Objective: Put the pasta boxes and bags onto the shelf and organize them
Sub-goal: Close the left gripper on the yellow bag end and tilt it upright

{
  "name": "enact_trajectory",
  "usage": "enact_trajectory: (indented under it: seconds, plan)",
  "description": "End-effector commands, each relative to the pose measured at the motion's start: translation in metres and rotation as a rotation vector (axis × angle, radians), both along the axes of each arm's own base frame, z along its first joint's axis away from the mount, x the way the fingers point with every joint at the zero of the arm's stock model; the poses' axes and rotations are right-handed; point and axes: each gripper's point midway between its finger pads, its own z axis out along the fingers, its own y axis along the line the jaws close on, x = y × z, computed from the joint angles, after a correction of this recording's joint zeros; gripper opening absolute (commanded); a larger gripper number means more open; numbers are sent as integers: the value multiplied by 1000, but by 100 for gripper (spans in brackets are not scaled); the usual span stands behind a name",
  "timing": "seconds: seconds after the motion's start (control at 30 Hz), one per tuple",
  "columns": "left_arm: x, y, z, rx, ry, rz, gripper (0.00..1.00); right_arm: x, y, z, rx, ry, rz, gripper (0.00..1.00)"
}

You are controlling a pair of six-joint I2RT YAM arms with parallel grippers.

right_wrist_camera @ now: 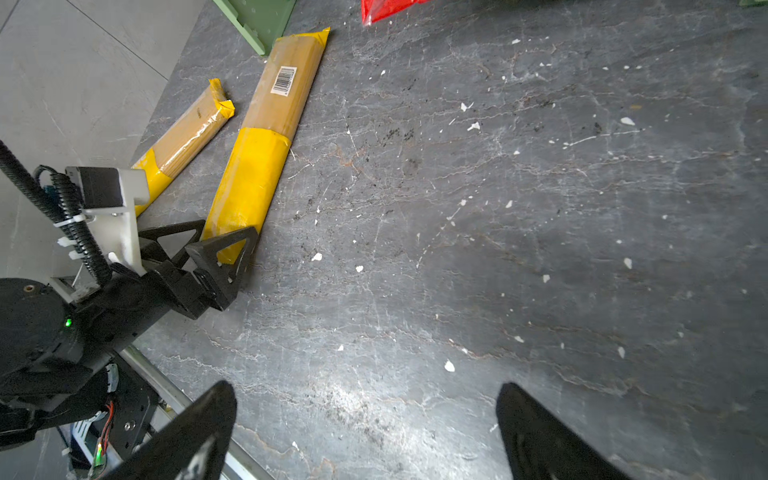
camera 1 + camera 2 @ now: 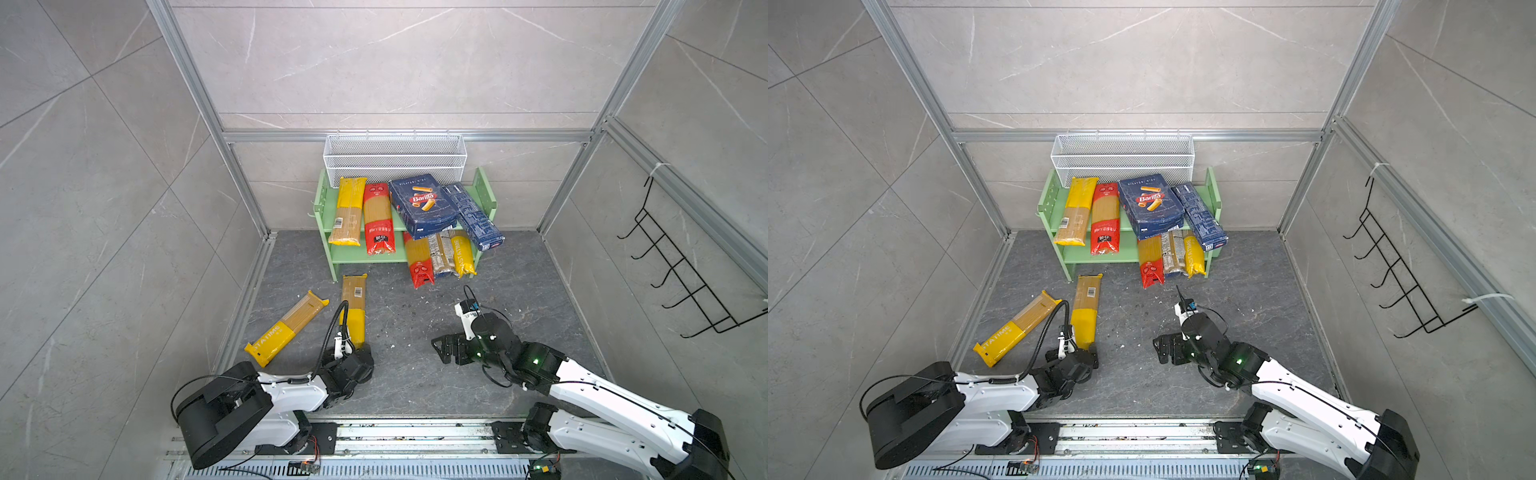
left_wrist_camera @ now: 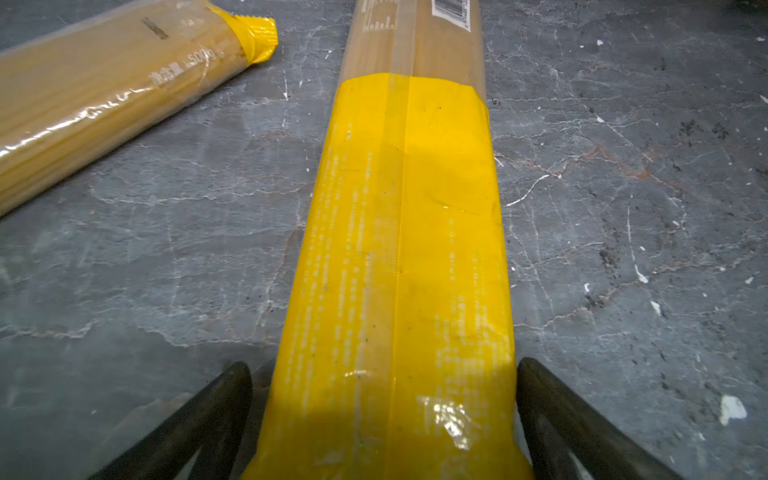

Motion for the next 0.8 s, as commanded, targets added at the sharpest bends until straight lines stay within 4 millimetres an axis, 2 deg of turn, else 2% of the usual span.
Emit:
enact_trajectory:
  seconds: [0.0,0.2,0.4,0.47,0.53,0.67,0.7,0.77]
  plan:
    - [14,-14,4,-42,-22,-39,100,2,-8,6,-14,-14,-28,100]
    - [17,-11,-17,-28,23,-21,100,1,-11,9,-14,-13,-39,100]
    - [5,-6,-52,-33,108,-7,100,-1,-13,16,-8,-14,-38,100]
    - [0,-4,-63,-41,132,-2,95,-2,-13,15,-9,-5,-38,100]
    - [-4,-2,-74,-47,157,7,84,-3,-12,11,-11,6,-40,100]
    - [-13,-2,-92,-69,208,19,37,-3,-11,9,-2,14,-42,100]
    - [-15,-3,-96,-72,218,18,29,-3,-10,9,1,15,-41,100]
    - [-21,-2,-101,-68,233,19,21,-3,-9,9,5,17,-38,100]
